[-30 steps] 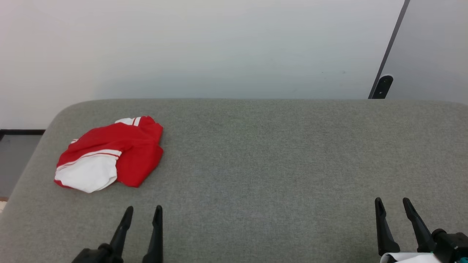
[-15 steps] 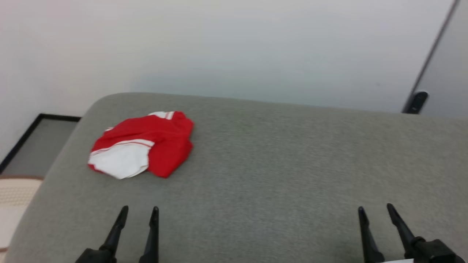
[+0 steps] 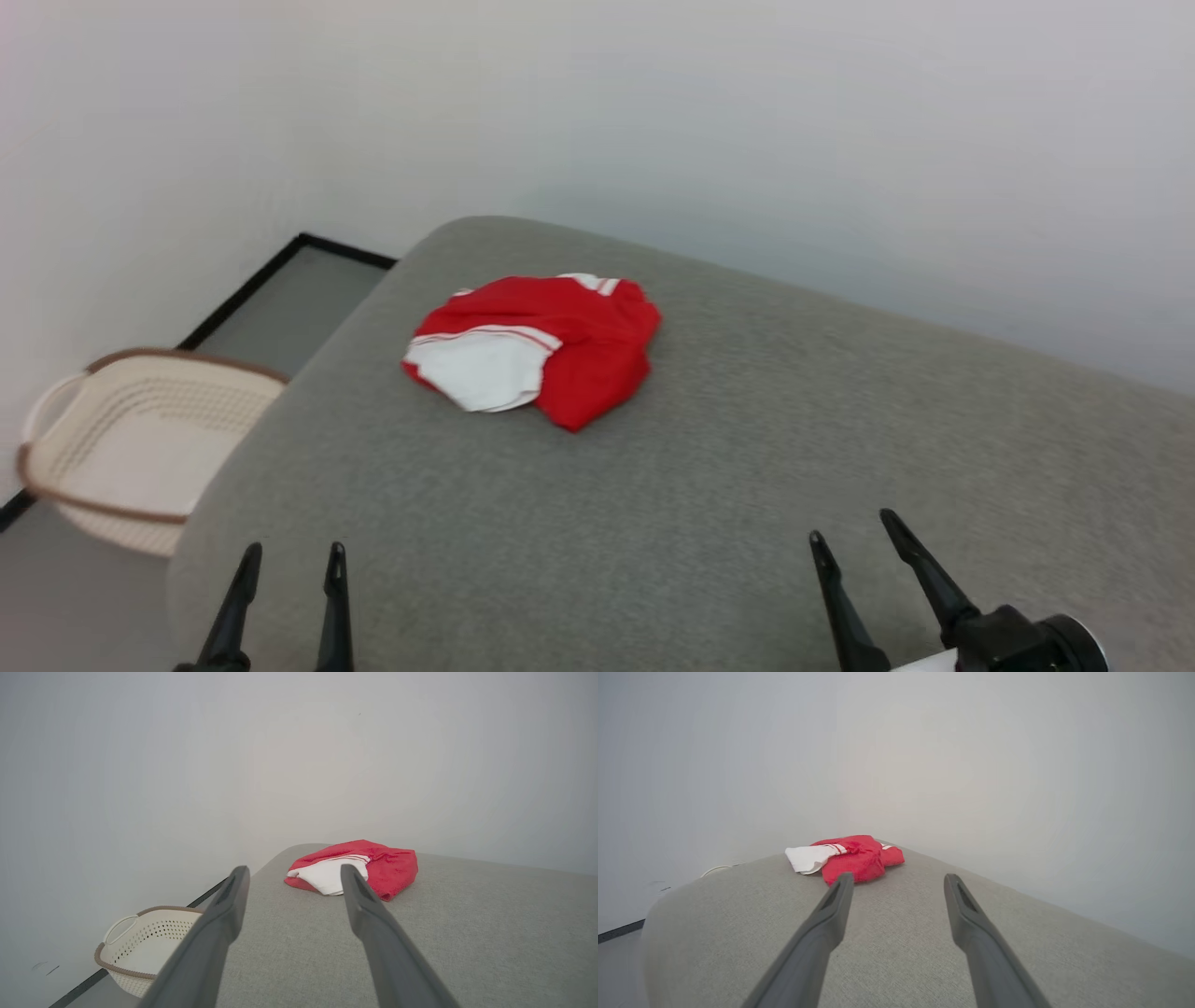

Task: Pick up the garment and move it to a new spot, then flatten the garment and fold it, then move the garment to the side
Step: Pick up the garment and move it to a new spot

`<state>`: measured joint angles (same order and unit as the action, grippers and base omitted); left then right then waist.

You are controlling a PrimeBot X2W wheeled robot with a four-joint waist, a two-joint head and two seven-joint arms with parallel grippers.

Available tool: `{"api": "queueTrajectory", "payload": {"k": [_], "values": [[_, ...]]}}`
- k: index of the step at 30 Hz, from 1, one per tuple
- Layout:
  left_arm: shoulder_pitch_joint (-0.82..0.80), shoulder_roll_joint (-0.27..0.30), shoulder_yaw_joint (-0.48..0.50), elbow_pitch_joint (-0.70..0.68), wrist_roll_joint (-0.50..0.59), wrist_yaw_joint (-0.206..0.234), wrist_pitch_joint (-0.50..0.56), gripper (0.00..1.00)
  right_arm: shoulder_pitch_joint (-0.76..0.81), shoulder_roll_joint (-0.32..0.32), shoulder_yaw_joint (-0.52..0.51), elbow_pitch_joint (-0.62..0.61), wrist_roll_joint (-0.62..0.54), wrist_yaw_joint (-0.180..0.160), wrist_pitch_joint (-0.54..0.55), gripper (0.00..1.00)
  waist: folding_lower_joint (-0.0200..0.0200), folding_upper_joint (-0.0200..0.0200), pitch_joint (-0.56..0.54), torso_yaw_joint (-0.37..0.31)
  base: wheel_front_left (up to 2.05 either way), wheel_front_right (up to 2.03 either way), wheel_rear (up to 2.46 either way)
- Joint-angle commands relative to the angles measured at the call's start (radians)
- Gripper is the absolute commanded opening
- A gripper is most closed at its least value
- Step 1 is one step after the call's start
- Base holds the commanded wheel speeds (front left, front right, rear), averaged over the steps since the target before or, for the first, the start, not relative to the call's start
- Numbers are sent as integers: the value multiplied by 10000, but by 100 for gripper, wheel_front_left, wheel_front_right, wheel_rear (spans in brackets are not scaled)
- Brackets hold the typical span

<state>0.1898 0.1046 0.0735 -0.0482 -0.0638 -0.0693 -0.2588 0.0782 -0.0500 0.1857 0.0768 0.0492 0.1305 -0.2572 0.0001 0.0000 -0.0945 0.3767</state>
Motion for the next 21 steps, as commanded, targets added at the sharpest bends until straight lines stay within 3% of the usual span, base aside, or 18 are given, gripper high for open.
{"api": "queueTrajectory", "payload": {"k": [1, 6, 11, 21], "values": [[144, -56, 68, -108, 193, 97, -77, 100, -97, -5, 110, 58, -217, 4, -91, 100, -1, 0, -47, 679, 0, 0, 0], [-61, -207, 12, 70, -158, -49, -59, 100, -191, -7, -9, 178, -250, 4, -96, 100, -1, 0, 5, 721, 0, 0, 0], [-1236, 250, -390, 765, -659, -443, 168, 100, 105, 1, -285, 91, -409, 4, -82, 100, -1, 0, 168, 433, 0, 0, 0], [-5881, 2488, -1114, 1777, -3350, -623, 2645, 100, -591, -13, -621, -291, -1399, 1, -78, 100, -1, 0, 2317, -1149, 0, 0, 0]]}}
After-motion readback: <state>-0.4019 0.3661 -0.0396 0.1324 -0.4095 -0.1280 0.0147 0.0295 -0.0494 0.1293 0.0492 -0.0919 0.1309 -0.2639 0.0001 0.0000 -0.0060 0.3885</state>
